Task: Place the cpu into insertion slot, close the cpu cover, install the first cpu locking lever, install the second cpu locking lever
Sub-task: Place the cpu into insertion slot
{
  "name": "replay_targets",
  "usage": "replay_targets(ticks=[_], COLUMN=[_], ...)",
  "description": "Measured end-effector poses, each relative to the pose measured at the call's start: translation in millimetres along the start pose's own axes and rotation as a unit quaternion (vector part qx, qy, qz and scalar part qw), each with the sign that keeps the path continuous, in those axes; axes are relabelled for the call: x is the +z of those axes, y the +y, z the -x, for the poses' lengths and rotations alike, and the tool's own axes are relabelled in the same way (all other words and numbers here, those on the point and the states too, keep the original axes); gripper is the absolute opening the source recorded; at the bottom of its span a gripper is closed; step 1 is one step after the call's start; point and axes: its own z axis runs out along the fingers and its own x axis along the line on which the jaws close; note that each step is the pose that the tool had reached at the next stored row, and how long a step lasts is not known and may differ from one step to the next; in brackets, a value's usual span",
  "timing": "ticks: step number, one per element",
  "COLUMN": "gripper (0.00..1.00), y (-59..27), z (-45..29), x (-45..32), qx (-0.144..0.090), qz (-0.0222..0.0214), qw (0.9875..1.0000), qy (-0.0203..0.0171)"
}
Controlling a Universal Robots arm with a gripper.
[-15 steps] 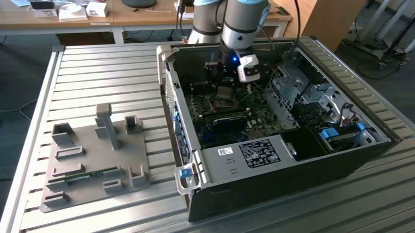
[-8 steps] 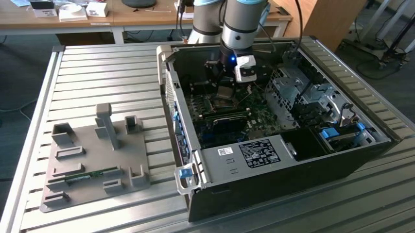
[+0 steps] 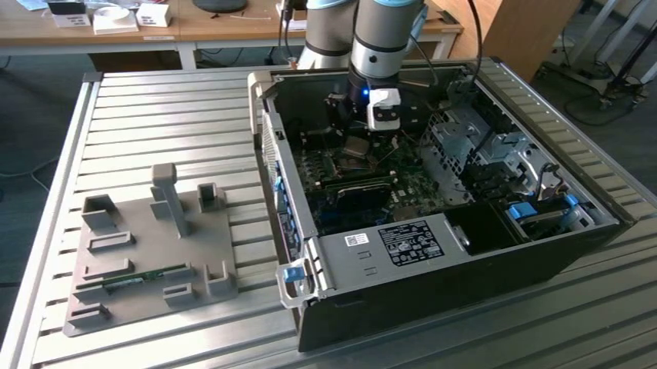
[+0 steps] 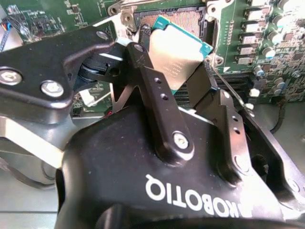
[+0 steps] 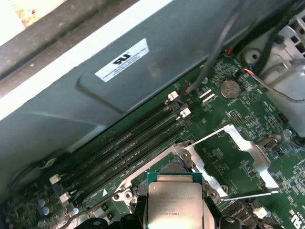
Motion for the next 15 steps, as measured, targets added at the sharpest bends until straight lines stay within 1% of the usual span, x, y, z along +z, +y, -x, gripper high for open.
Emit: replay_targets(ticks=[5, 7, 9, 11, 13, 15], gripper=[0.54, 0.54, 0.54, 0.54, 0.54, 0.54], y=[0.0, 0.0, 0.0, 0.0, 0.0, 0.0], z=[0.0, 0.0, 0.0, 0.0, 0.0, 0.0], x=[0.0, 0.0, 0.0, 0.0, 0.0, 0.0], qx=[0.0, 0.006, 0.017, 0.033, 0.052, 0.069], qz=[0.0, 0.0, 0.0, -0.0001, -0.0001, -0.0002], qw=[1.0, 1.0, 0.9999, 0.9994, 0.9987, 0.9976], qy=[-0.0001, -0.0005, -0.0014, -0.0026, -0.004, -0.0054])
